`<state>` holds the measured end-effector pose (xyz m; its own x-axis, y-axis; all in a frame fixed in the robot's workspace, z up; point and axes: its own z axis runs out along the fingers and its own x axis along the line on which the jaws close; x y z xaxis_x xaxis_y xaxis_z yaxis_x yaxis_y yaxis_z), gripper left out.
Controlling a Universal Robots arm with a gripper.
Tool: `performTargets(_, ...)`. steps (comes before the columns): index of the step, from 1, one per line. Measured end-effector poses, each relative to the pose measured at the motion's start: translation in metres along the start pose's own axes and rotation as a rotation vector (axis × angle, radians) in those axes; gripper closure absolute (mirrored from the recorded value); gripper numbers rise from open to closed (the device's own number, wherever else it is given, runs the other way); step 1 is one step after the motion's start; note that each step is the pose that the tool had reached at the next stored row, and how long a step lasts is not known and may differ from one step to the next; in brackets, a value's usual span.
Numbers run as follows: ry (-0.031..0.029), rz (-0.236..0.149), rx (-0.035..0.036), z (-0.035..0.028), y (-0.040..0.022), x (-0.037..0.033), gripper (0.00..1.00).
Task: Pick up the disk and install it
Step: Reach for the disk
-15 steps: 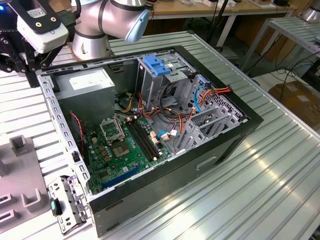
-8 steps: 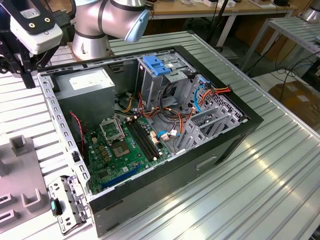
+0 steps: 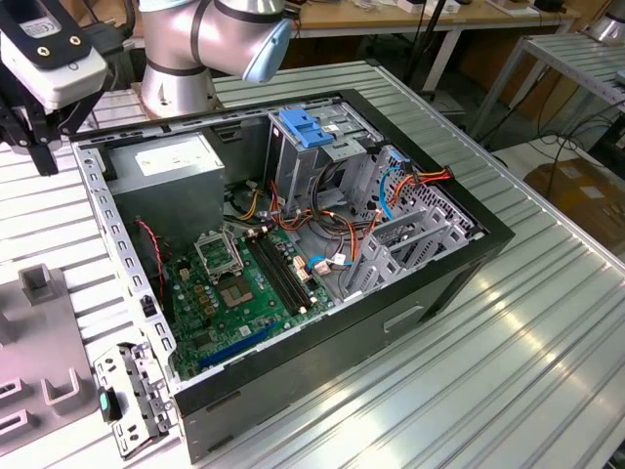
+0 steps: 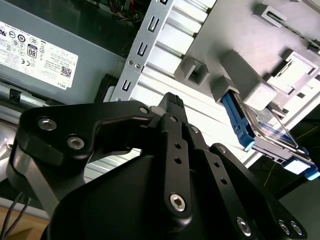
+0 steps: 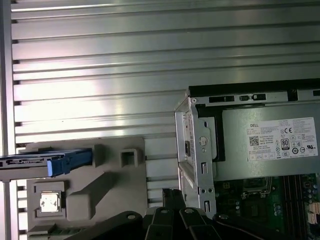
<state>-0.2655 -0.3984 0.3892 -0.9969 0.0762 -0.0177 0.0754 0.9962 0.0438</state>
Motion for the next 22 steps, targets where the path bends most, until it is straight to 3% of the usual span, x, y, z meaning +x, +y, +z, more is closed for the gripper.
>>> performTargets(15, 0.0007, 0.0, 0.0, 0.0003, -0.0015, 0.019, 0.89)
performTargets(22, 0.0022, 0.0, 0.0002, 0.0006, -0.0001, 0.0383, 0.89)
